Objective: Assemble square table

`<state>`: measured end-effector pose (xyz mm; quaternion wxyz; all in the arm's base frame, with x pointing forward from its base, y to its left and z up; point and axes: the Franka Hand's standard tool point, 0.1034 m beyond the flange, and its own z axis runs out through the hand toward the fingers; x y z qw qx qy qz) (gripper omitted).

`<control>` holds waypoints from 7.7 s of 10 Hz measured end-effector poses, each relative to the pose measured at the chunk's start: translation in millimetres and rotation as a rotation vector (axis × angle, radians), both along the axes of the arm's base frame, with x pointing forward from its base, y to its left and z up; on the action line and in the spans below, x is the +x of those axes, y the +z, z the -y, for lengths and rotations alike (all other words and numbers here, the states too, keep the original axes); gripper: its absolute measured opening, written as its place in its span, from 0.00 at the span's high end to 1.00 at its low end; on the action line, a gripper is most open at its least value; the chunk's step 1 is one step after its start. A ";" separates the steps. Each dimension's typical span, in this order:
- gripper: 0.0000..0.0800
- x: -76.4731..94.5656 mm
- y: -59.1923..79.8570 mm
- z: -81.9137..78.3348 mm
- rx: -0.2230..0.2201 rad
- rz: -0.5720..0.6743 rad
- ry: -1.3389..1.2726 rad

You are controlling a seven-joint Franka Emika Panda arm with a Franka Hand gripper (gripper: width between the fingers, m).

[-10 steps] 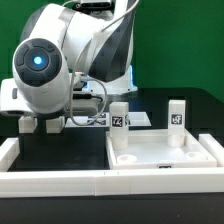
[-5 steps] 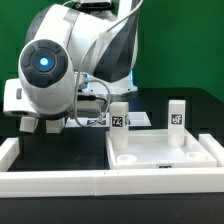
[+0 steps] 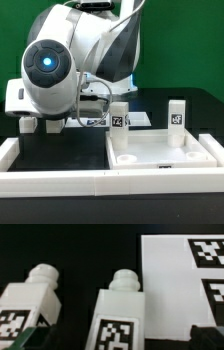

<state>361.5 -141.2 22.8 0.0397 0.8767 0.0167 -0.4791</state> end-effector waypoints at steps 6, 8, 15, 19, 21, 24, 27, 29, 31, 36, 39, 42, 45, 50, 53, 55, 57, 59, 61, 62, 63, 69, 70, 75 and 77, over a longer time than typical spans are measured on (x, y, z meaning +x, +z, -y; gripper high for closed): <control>0.19 -0.2 -3.8 3.4 0.001 0.009 0.000; 0.19 -1.1 -7.6 4.5 0.000 0.020 0.003; 0.49 -0.7 -9.4 6.1 -0.002 0.029 0.003; 0.64 -0.9 -9.2 6.3 -0.002 0.028 0.003; 0.64 -0.9 -9.2 6.3 -0.002 0.028 0.003; 0.64 4.6 38.4 -2.6 0.016 -0.003 -0.001; 0.64 18.4 93.8 -11.5 0.046 -0.010 -0.042; 0.64 21.2 86.7 -9.7 0.046 0.033 -0.032; 0.64 28.3 84.0 -8.8 0.056 0.146 -0.013; 0.64 86.8 104.7 -15.0 0.096 0.504 0.060; 0.64 89.8 99.0 -13.2 0.103 0.705 0.084; 0.64 92.9 86.0 -19.9 0.102 0.905 0.072; 0.64 128.8 100.6 -33.0 0.082 1.130 0.043; 0.64 135.9 111.6 -25.1 0.031 1.278 0.070; 0.64 147.7 111.8 -55.4 0.045 1.289 0.016; 0.64 178.4 122.0 -83.4 0.055 1.316 -0.025; 0.64 204.5 127.5 -99.0 0.054 1.348 -0.040; 0.64 205.3 124.9 -100.5 0.054 1.346 -0.038; 0.64 205.2 124.5 -100.5 0.054 1.345 -0.038; 0.64 205.1 124.4 -100.5 0.054 1.345 -0.038; 0.64 205.2 123.7 -103.0 0.055 1.345 -0.040; 0.64 249.4 110.8 -177.5 0.075 1.390 -0.101; 0.64 248.8 110.7 -174.9 0.073 1.390 -0.102; 0.64 247.4 104.6 -183.7 0.068 1.413 -0.100; 0.64 249.3 95.3 -207.1 0.078 1.418 -0.118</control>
Offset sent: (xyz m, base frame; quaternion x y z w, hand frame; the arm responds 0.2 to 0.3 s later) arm 0.0020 -0.0031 -0.0010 0.0150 0.0025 -0.0163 0.9998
